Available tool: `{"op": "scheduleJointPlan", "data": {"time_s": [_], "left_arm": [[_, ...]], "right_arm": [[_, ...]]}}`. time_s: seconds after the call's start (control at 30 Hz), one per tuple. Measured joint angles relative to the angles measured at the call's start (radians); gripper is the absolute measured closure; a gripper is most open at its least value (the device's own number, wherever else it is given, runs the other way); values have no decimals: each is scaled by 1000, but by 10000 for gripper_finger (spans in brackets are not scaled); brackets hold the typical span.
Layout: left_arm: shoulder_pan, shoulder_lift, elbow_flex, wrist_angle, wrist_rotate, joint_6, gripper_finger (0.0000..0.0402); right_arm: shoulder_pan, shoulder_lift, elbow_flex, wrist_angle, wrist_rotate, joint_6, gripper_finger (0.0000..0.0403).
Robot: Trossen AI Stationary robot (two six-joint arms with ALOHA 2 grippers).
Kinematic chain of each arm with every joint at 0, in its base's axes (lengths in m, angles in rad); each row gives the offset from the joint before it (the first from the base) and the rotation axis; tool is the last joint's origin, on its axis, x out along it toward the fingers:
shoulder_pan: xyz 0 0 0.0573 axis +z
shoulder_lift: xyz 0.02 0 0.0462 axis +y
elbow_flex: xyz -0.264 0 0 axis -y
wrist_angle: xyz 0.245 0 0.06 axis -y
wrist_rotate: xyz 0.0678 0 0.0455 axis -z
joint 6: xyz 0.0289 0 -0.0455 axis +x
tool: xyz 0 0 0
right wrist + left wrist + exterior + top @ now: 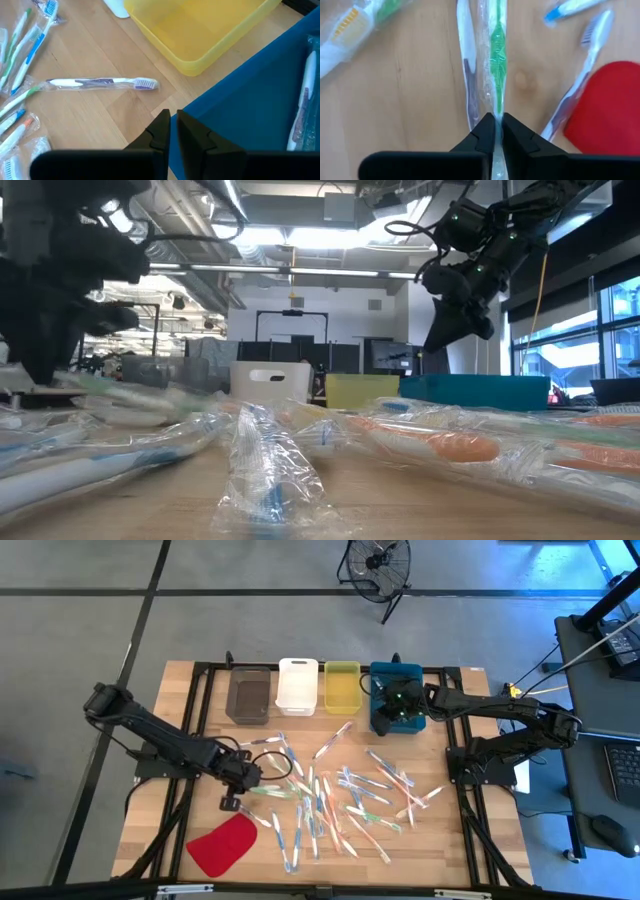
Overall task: Pick & Place Toothbrushes
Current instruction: Put the green toothbrush into the black bin
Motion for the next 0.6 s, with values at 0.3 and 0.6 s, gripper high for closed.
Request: {"op": "scheduleJointPlan", "data": {"time_s": [0.3,0.6], "left_arm": [[0,-180,0,-58,-31,-46,388],[0,-338,0,-74,-216,-87,387]], "right_arm": [[22,0,0,-23,0,-1,362],[75,0,0,-23,0,-4,349]]}}
